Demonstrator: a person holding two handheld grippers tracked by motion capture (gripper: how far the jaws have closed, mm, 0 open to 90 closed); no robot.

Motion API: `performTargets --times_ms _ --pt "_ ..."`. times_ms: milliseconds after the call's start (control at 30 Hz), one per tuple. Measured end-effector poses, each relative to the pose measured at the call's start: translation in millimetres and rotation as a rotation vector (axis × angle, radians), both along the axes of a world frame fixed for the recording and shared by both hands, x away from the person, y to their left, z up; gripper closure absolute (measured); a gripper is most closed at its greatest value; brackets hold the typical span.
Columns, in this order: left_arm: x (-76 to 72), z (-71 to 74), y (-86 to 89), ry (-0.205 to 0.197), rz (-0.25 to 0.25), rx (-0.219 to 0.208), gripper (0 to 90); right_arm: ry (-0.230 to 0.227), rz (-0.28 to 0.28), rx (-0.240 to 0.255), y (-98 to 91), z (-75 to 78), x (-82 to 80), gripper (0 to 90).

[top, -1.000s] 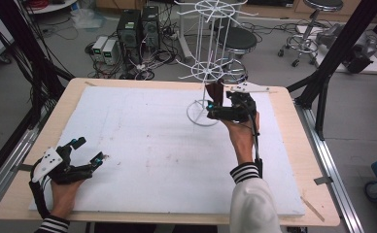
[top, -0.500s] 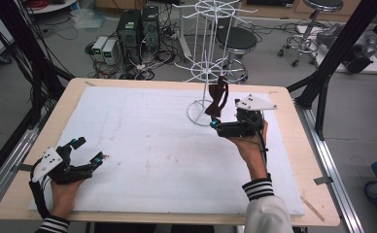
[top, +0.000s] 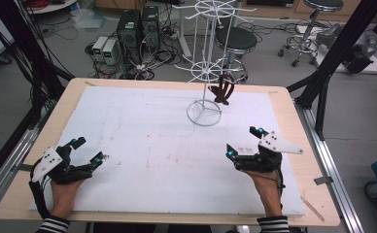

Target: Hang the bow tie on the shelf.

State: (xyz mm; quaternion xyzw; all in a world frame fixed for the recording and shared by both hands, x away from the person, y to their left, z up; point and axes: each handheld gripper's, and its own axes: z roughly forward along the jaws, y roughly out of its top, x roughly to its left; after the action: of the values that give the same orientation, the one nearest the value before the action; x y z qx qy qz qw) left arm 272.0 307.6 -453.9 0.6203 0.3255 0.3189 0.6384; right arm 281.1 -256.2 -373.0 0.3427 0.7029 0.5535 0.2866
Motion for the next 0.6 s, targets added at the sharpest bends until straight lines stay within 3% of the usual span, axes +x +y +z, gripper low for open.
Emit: performTargets --times_ms 200,400,600 --pt "0.0 0.0 0.3 0.004 0.000 -0.010 11.1 -0.013 -0.026 0.042 -16.7 -25.2 -13.6 0.7" --pt "-0.2 0.0 0.1 -0.002 -0.001 0.000 11.1 -0.058 -0.054 0.080 -27.8 -50.7 -29.1 0.7" --pt "-0.4 0.0 -0.4 -0.005 -0.002 0.003 11.1 -0.082 -0.073 0.107 -33.3 -70.4 -34.0 0.7"
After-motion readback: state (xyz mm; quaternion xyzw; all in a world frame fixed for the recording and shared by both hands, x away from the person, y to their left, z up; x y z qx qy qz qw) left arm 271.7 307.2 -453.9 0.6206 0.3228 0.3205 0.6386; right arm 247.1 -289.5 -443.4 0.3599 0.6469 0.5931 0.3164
